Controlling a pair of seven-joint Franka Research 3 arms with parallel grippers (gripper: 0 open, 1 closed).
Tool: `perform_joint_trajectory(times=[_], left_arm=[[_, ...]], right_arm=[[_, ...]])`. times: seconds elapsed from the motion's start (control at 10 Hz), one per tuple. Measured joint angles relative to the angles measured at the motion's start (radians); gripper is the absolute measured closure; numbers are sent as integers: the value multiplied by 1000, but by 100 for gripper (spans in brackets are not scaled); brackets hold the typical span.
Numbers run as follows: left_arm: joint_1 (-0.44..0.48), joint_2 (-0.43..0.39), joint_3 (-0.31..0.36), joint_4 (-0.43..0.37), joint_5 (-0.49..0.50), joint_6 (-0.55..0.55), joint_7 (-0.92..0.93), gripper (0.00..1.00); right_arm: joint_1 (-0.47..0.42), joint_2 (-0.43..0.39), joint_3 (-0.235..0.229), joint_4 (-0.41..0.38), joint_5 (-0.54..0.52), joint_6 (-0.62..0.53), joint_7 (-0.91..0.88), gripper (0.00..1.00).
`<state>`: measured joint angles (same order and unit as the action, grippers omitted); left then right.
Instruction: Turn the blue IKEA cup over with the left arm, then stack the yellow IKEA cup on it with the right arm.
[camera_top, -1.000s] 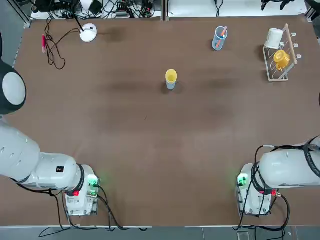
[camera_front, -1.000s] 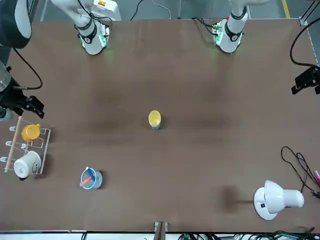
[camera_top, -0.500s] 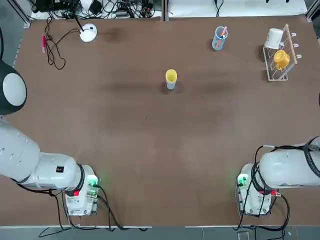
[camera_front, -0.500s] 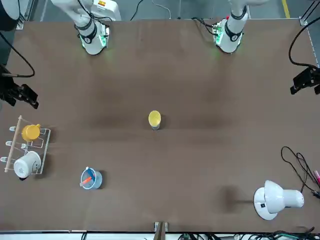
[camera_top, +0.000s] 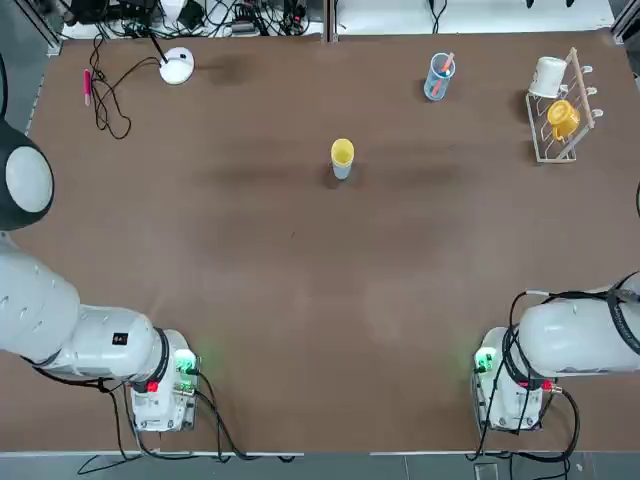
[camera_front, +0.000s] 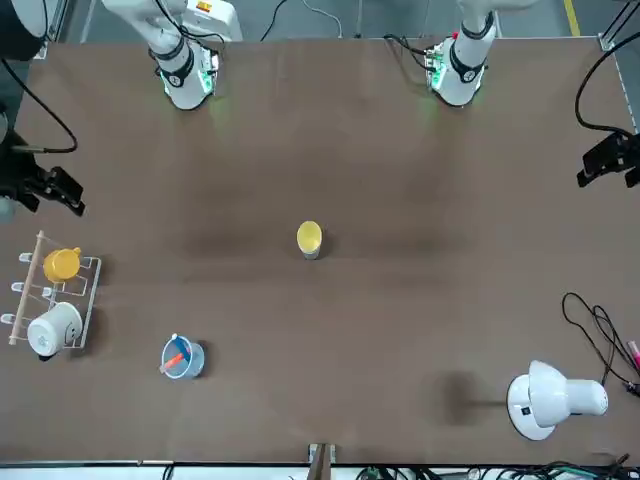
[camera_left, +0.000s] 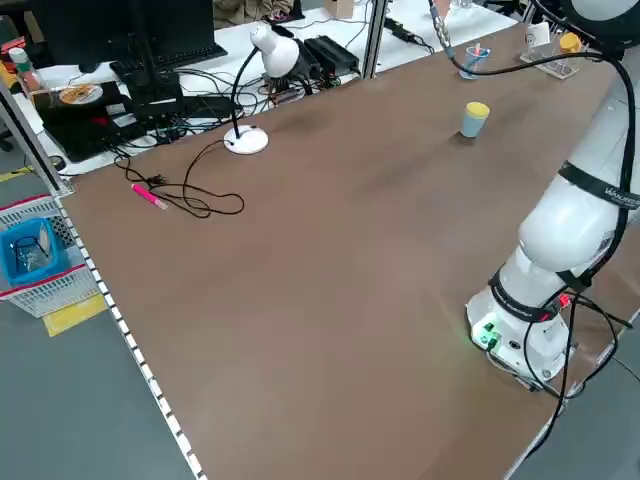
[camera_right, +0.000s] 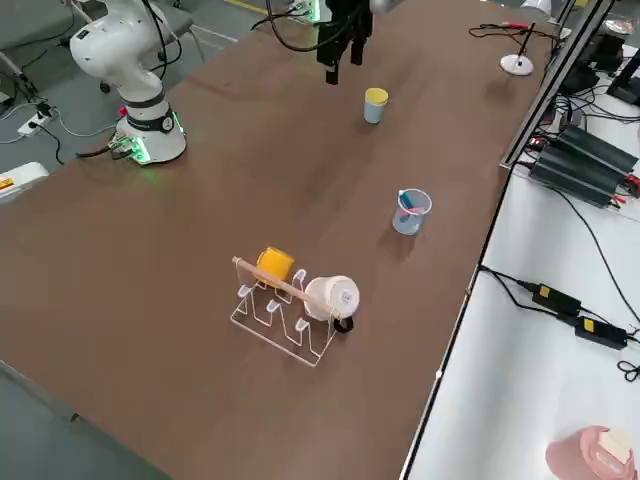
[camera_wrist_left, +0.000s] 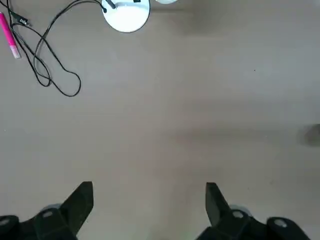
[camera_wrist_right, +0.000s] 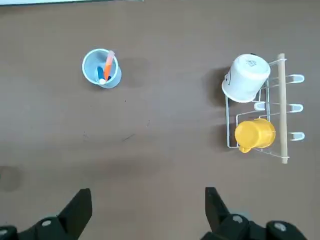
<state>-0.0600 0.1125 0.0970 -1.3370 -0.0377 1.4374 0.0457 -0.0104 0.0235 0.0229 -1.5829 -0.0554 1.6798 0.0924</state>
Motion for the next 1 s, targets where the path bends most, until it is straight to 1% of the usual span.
perform_joint_trajectory(times=[1.0], left_arm=[[-3,0,-3,0,0,-1,-1,1]], right_arm=[[2,0,1,0,0,-55,0,0]])
